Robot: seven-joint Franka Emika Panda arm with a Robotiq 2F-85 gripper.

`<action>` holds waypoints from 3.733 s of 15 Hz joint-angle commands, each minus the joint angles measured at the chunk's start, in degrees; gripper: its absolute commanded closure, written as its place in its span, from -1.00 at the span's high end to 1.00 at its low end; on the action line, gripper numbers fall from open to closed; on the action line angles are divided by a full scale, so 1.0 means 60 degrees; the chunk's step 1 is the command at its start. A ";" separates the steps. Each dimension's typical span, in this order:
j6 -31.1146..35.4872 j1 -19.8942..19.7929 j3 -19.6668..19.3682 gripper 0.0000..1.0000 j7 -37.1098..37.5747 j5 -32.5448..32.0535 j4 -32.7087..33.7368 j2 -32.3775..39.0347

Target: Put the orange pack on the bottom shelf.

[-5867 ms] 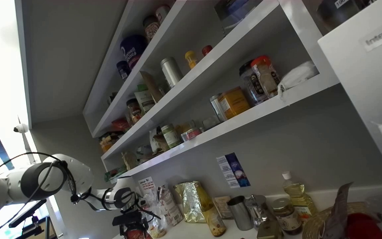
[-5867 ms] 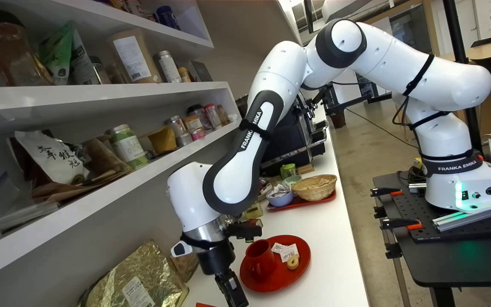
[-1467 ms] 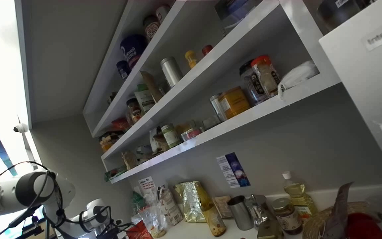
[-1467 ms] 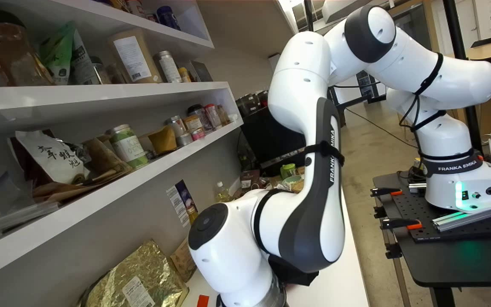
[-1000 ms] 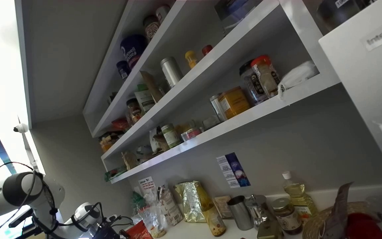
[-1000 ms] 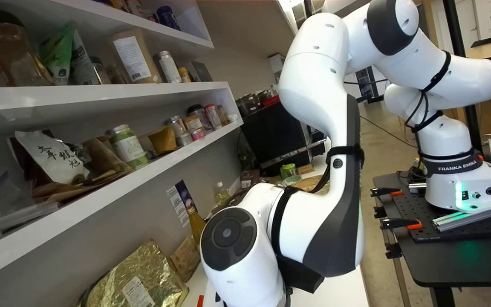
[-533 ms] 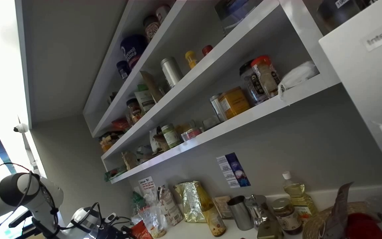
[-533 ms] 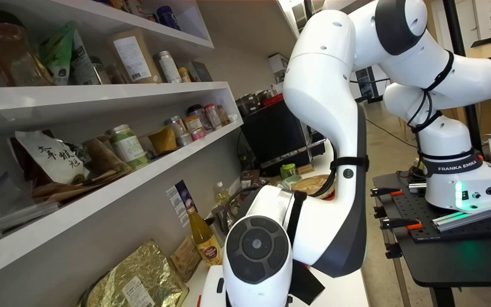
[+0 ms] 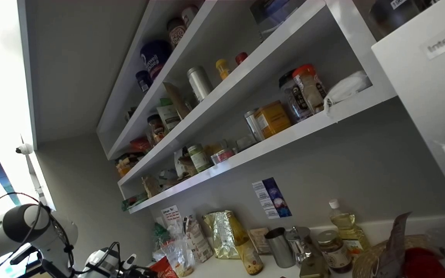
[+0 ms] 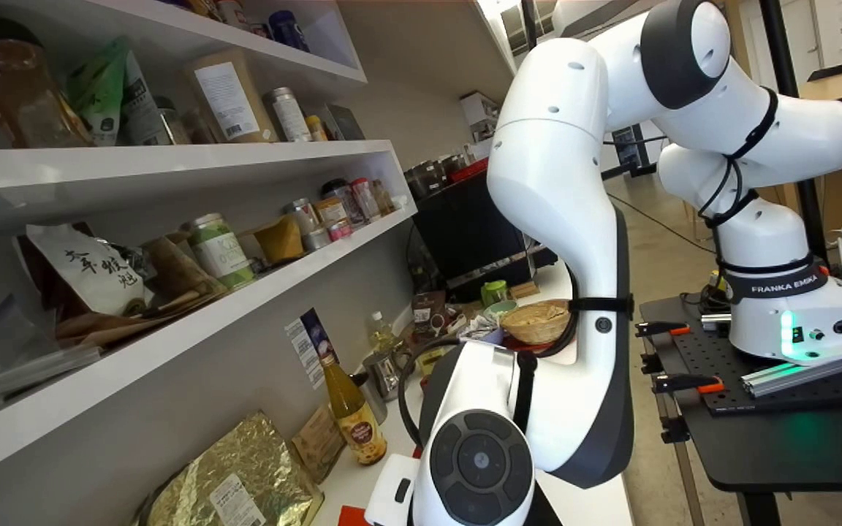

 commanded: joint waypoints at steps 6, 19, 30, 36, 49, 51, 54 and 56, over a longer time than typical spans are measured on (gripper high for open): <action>0.0114 0.0315 0.0017 1.00 0.3534 -0.2675 0.1010 0.0583; 0.0004 -0.0404 0.0905 -0.89 0.5177 -0.4198 0.1086 0.0916; 0.0123 -0.1207 0.1686 -0.99 0.4167 -0.3927 -0.0218 -0.0876; 0.0473 -0.2686 0.2665 -0.99 0.1832 -0.2033 -0.2055 -0.3351; 0.0479 -0.5706 0.2714 -0.99 -0.3152 0.1456 -0.6625 -0.9227; 0.0685 -0.6080 0.2487 -0.99 -0.3950 0.1539 -0.7044 -0.9908; 0.0777 -0.6510 0.2112 -0.99 -0.5241 0.1693 -0.7377 -1.0685; 0.1079 -0.6722 0.1669 -0.99 -0.6491 0.1968 -0.7541 -1.1068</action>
